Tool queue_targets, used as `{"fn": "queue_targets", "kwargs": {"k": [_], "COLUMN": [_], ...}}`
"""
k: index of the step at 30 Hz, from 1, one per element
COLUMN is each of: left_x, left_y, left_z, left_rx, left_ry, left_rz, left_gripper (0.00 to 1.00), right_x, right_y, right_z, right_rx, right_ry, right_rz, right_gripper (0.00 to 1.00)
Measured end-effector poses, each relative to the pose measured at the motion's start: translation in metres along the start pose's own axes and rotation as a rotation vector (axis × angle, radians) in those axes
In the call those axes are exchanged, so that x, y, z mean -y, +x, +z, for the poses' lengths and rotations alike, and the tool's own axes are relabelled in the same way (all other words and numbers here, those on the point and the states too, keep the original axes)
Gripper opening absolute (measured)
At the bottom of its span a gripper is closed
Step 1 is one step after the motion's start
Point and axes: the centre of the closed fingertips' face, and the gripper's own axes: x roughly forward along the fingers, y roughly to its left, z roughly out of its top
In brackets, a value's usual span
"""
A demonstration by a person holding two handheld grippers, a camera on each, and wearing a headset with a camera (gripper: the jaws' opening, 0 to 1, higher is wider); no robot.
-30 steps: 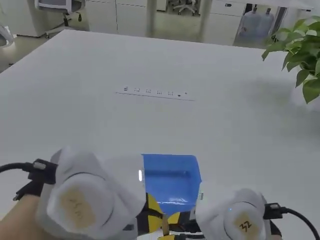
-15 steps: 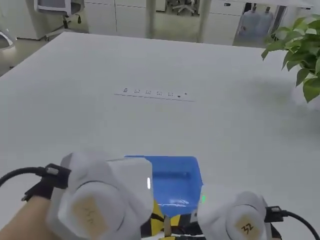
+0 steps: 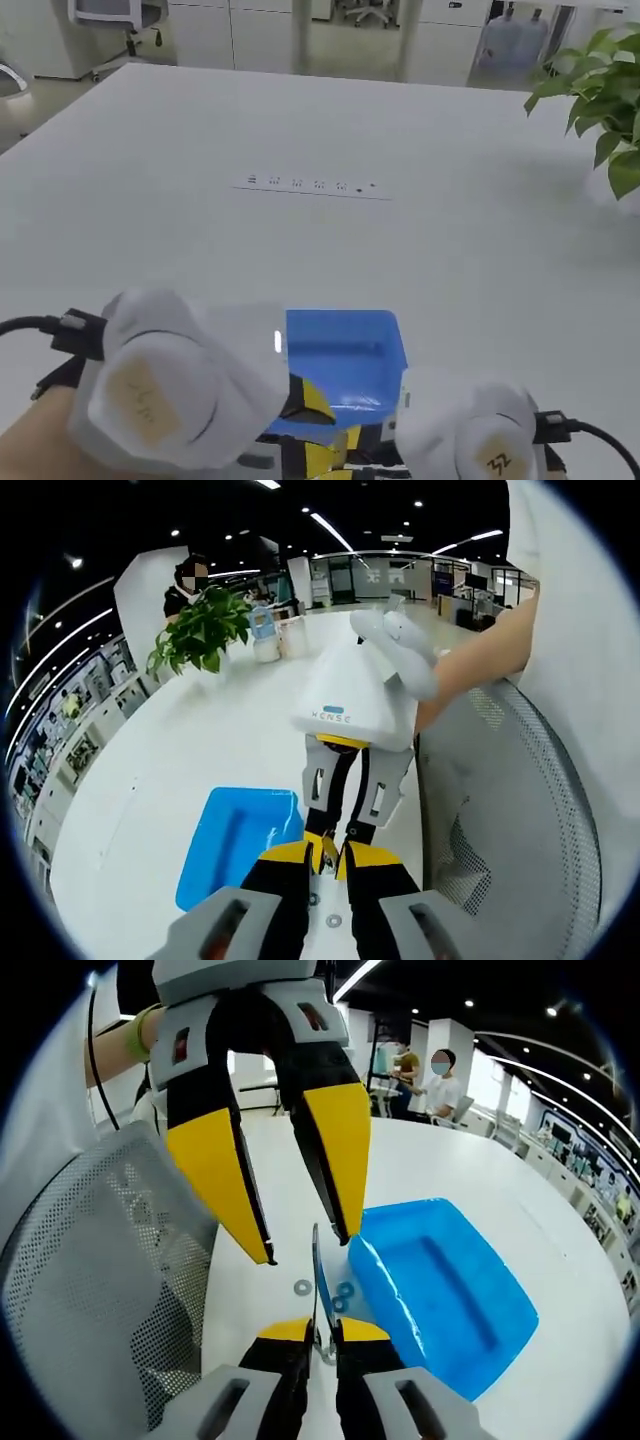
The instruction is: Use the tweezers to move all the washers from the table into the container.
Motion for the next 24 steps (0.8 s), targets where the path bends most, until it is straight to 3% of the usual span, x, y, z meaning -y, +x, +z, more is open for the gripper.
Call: {"fn": "queue_targets", "kwargs": {"k": [4, 8, 24], "left_x": [-0.0021, -0.0023, 0.0050], "left_y": [0.0022, 0.0041, 0.0037], "left_z": [0.0004, 0.0031, -0.0008], "left_rx": [-0.013, 0.002, -0.011], "left_ry": [0.023, 0.023, 0.016], "left_rz": [0.007, -0.004, -0.034], "left_gripper": [0.06, 0.00, 0.00], "right_x": [-0.0002, -0.0012, -0.0060], "right_y": [0.0012, 0.0013, 0.0012], "right_z": [-0.0009, -0.0009, -0.0010], "right_rx": [0.005, 0.004, -0.010], "right_ry": [0.015, 0.018, 0.027], "right_rz": [0.006, 0.013, 0.012], "right_gripper": [0.05, 0.05, 0.07]}}
